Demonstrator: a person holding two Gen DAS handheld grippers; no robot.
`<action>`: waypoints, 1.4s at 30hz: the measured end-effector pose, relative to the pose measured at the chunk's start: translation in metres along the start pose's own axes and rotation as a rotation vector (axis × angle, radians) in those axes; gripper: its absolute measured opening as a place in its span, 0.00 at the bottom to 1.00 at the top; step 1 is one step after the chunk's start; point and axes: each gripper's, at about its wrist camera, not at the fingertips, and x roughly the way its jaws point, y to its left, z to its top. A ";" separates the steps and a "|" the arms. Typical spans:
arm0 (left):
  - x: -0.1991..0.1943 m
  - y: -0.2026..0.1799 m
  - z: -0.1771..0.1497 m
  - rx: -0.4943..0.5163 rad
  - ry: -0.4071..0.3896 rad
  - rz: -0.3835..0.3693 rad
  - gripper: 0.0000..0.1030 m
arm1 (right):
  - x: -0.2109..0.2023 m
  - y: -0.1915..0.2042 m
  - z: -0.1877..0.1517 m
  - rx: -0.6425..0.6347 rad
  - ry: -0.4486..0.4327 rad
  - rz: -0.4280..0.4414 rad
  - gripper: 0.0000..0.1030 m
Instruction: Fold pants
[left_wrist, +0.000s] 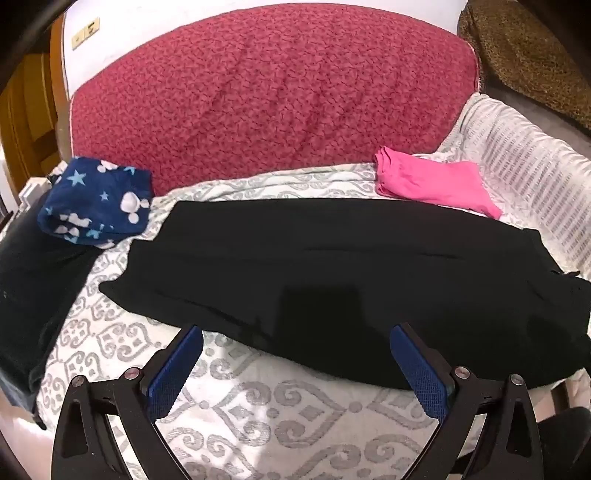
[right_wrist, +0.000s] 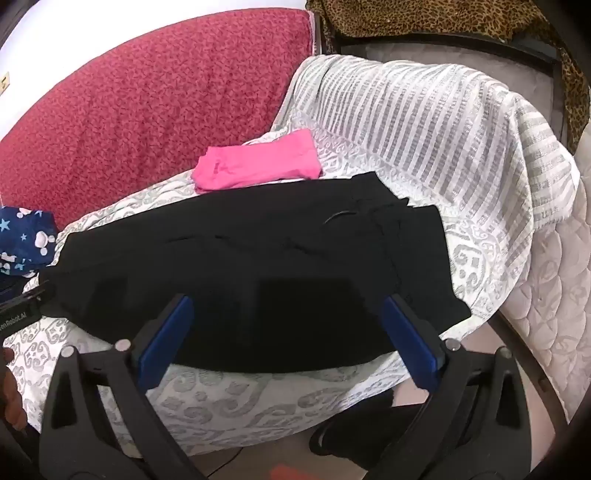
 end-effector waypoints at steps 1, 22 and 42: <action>-0.001 -0.012 -0.001 0.031 -0.001 0.022 1.00 | 0.000 0.000 0.000 0.000 0.004 0.000 0.99; -0.001 0.026 -0.012 -0.068 0.011 -0.104 1.00 | -0.008 0.038 0.010 -0.049 0.049 -0.002 0.96; -0.007 0.033 -0.017 -0.055 -0.029 -0.082 1.00 | -0.016 0.055 0.009 -0.075 0.032 0.006 0.76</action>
